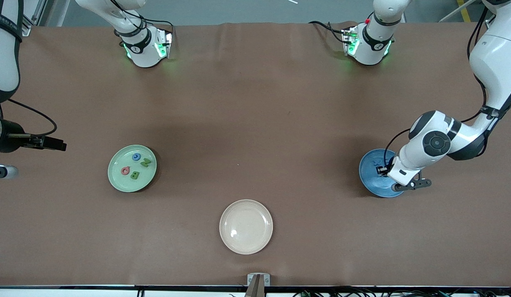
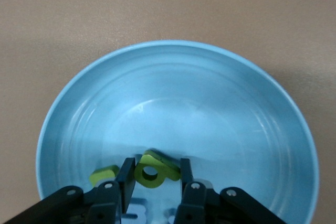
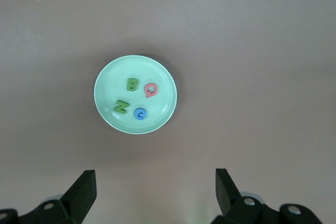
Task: Sort upper and lower case letters into plates
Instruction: 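Carry the green e onto the blue plate and open the left gripper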
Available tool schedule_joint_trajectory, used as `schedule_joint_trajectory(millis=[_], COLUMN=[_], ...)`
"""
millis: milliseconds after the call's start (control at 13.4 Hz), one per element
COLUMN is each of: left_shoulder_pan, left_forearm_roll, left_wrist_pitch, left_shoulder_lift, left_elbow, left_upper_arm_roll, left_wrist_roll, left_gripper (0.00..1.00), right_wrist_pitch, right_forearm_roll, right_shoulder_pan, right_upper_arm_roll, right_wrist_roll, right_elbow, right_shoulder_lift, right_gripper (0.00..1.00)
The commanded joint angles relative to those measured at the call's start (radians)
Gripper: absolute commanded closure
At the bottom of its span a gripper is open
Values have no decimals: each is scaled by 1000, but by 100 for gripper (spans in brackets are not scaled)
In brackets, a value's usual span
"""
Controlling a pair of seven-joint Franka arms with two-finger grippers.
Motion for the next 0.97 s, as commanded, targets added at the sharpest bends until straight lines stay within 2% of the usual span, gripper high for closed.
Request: schedule_joint_trajectory(millis=[0,149,224,299,373,896], left_shoulder_pan=[-21,-21,-21,-31,-44,-38], left_forearm_roll=[21,21,21,21,19,16], left_wrist_pitch=[19,21,19,19,19,12], left_shoulder_lift=[-3,-3,-5,-5,-6,-19], left_elbow=[4,4,6,10,16,36], left_upper_arm_roll=[24,23,23,23,23,18], left_wrist_roll=[4,4,6,4,-2,1], left_gripper=[80,76,58,21,2,0], right_wrist_pitch=[19,21,21,25,25,27], right_forearm_roll=[14,14,14,13,14,14], right_shoulder_pan=[-11,-15,-21,-23,-24,-21], right_upper_arm_roll=[12,12,12,12,10,12], right_wrist_roll=[-7,-7,-9,-10,-10,-9], right_elbow=[-82,-107,-121,-131,-136,-142], right_shoulder_lift=[-92,-119,-130,-138,-141,-175], right_gripper=[0,0,0,0,0,0])
